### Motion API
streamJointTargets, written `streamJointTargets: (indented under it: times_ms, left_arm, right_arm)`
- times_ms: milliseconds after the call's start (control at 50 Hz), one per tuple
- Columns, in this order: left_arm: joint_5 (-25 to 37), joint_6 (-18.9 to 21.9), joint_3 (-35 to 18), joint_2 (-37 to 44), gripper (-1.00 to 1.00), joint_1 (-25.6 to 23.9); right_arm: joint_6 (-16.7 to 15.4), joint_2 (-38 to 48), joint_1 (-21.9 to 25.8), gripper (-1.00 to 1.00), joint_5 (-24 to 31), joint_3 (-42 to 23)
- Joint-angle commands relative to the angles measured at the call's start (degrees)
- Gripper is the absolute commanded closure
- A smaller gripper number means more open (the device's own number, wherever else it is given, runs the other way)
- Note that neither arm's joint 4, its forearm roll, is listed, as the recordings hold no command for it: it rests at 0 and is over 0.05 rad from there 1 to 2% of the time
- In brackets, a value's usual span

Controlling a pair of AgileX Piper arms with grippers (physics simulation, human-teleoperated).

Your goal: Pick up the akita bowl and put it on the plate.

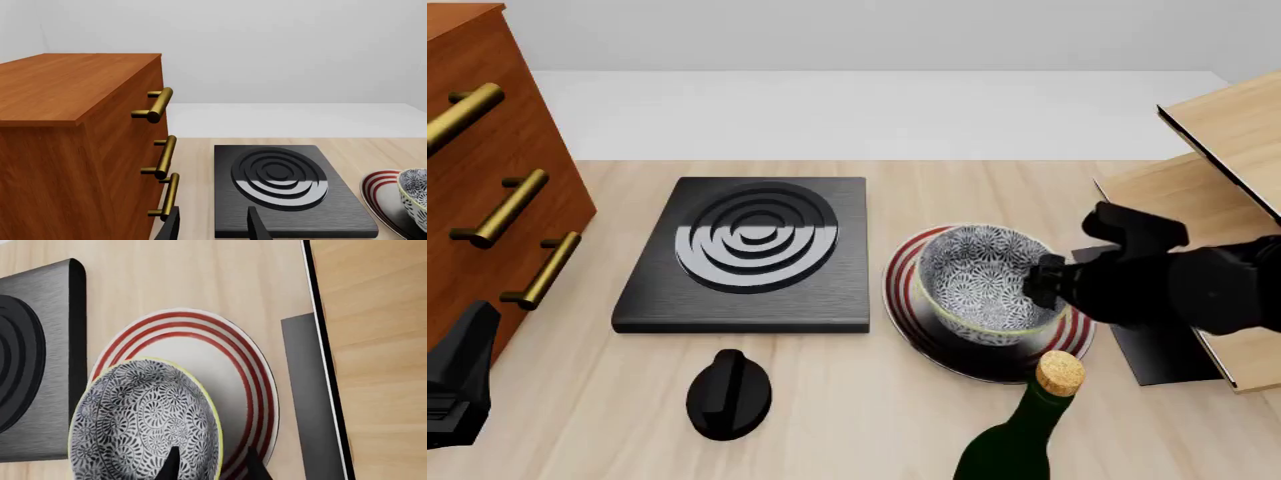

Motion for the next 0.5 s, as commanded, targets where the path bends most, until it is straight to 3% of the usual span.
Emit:
streamJointTargets:
  times_ms: [20,500]
  left_arm:
    - [0.0,0.0,0.0,0.0,-1.0,0.0]
    - [0.0,0.0,0.0,0.0,-1.0,0.0]
  right_arm:
    - [-1.3,-1.2,-0.8,-1.0,1.5,-0.4]
    - [-3.0,-5.9,-0.8,-1.0,4.8,-0.8]
